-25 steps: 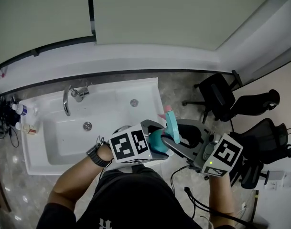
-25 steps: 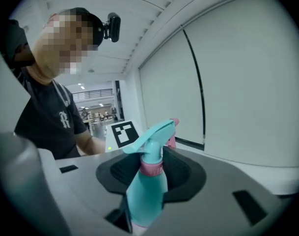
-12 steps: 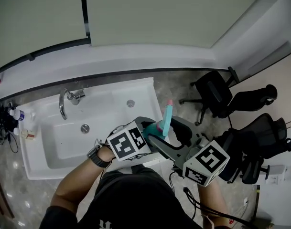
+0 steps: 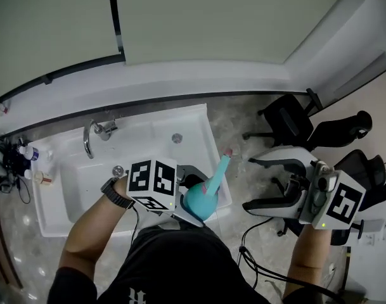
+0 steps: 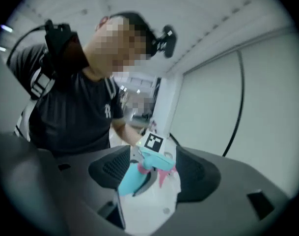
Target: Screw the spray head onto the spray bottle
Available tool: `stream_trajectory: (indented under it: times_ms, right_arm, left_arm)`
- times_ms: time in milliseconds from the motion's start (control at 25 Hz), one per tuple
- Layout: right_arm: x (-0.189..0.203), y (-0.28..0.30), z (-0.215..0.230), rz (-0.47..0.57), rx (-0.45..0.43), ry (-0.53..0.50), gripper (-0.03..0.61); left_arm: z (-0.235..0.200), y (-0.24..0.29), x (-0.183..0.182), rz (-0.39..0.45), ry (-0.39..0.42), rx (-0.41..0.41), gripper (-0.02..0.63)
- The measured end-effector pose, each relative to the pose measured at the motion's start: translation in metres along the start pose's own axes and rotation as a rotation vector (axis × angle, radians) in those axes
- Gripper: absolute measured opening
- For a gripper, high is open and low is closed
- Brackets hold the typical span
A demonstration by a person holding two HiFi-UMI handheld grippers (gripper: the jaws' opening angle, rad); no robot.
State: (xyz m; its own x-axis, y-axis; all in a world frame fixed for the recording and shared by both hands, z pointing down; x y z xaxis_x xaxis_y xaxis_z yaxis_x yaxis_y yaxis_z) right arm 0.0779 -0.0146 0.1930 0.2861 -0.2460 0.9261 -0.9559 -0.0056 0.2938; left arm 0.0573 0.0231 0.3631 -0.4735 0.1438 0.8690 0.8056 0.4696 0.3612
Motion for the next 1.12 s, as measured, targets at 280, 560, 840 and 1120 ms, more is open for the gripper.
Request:
stream_trajectory:
  times_ms: [280, 560, 840, 1120]
  right_arm:
    - [0.043, 0.047, -0.046, -0.646, -0.56, -0.35, 0.268]
    - [0.055, 0.055, -0.059, -0.717, -0.674, -0.356, 0.16]
    - [0.06, 0.051, -0.064, -0.758, -0.724, -0.337, 0.146]
    - [0.086, 0.06, -0.052, -0.86, -0.606, -0.176, 0.13]
  left_arm:
    - [0.025, 0.027, 0.014, -0.12, 0.076, 0.148, 0.39]
    - [0.025, 0.028, 0.008, -0.1, 0.093, 0.141, 0.391]
    - [0.022, 0.03, 0.009, -0.164, 0.115, 0.12, 0.39]
    - [-0.008, 0.025, 0.025, -0.226, 0.092, -0.069, 0.39]
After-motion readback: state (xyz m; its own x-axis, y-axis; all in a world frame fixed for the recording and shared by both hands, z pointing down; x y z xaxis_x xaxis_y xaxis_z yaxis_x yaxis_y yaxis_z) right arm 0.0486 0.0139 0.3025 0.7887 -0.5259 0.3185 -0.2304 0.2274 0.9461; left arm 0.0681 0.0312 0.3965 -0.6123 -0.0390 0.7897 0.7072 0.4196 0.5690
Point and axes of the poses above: the fingertips, and each gripper's own axes: y forward along the fingers, z to its right, x out of its underside, the point moved 2 cm from there along -y, backward along the fingers
